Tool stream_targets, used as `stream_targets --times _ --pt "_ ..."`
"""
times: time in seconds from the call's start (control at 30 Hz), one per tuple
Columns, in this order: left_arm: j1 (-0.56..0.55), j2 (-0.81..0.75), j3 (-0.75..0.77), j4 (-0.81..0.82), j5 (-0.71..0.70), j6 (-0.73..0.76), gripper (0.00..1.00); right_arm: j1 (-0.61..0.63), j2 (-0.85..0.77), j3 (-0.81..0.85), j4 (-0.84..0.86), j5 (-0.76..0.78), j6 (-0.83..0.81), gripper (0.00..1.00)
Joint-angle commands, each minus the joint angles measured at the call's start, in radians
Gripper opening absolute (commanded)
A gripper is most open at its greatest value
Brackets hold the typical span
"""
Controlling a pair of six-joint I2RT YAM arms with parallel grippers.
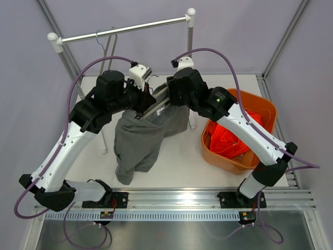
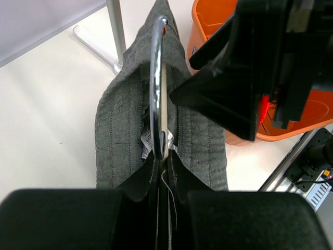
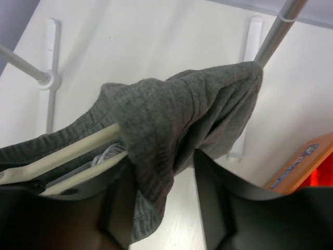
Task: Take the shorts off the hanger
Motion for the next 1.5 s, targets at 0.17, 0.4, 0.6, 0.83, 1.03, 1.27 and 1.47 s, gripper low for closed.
stream_targets --times 0.17,0.4,0.6,0.83,1.03,1.27,1.47 --pt "-0.005 -0.066 0.045 0.029 0.026 0.023 0.00 0.009 -0.006 0.074 0.037 0.127 -0.025 0.18" --pt "-0.011 -0.092 0.036 -0.020 0.026 0.050 0.00 -0.039 -0.008 0.126 0.002 0.147 -0.032 0.10" --pt "-0.013 -0.122 0.017 -0.064 0.035 0.070 0.00 -0.126 0.001 0.186 -0.038 0.125 -0.032 0.07" --pt "-0.020 -0.161 -0.007 -0.080 0.117 0.099 0.00 -0.203 0.047 0.261 -0.082 0.099 -0.040 0.07" --pt "-0.022 -0.196 -0.030 -0.071 0.164 0.103 0.00 -0.258 0.064 0.236 -0.070 0.053 -0.032 0.07" --pt "-0.022 -0.227 -0.035 -0.048 0.207 0.093 0.00 -0.266 0.074 0.207 -0.052 0.032 -0.029 0.06" --pt "-0.022 -0.262 -0.067 0.026 0.187 0.081 0.00 -0.266 0.012 0.091 0.004 -0.005 -0.005 0.05"
